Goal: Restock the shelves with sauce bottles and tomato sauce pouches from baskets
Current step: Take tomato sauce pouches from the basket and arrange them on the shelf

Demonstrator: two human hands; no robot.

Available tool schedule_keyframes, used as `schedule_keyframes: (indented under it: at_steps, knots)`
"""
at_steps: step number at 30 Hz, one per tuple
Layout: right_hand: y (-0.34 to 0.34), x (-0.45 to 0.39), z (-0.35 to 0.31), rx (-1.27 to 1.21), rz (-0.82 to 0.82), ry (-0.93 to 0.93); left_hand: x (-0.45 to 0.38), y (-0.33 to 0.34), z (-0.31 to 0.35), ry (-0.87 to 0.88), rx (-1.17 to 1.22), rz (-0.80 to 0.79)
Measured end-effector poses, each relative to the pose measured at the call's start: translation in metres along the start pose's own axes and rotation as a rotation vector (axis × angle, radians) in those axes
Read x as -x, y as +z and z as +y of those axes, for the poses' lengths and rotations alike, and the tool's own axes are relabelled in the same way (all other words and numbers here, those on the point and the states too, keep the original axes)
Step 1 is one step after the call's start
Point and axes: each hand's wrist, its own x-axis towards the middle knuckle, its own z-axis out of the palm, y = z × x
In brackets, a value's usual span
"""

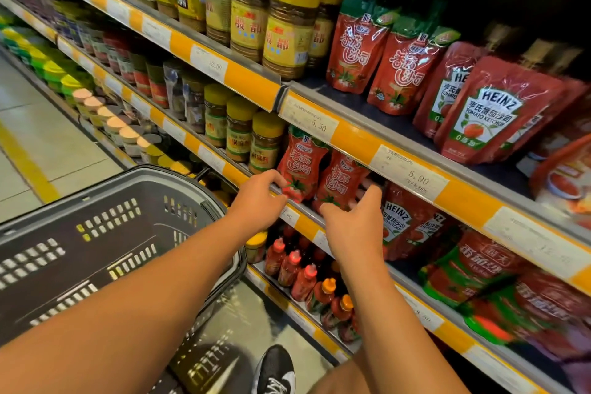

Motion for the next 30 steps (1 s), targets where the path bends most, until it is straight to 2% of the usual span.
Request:
schedule_keyframes:
  at_steps: [2, 5, 8, 16, 26, 30]
  knots:
    - [0.002, -0.001, 0.009, 0.072, -0.094, 0.005, -0.002, 0.000, 0.001, 0.001, -0.050, -0.029]
    - [0.010, -0.009, 0.017, 0.394, -0.239, -0.024, -0.004, -0.001, 0.008, 0.040, -0.175, -0.104]
    - [0.016, -0.021, 0.020, 0.541, -0.256, -0.028, -0.010, 0.000, 0.013, 0.105, -0.299, -0.147]
    - [0.029, -0.052, 0.025, 0.543, -0.261, 0.009, -0.035, 0.016, 0.010, 0.182, -0.570, -0.200]
    - [0.030, -0.069, 0.028, 0.517, -0.291, 0.113, -0.061, 0.036, 0.021, 0.115, -0.567, -0.215]
    - [0.031, -0.071, 0.031, 0.459, -0.255, 0.102, -0.067, 0.039, 0.022, 0.154, -0.608, -0.239]
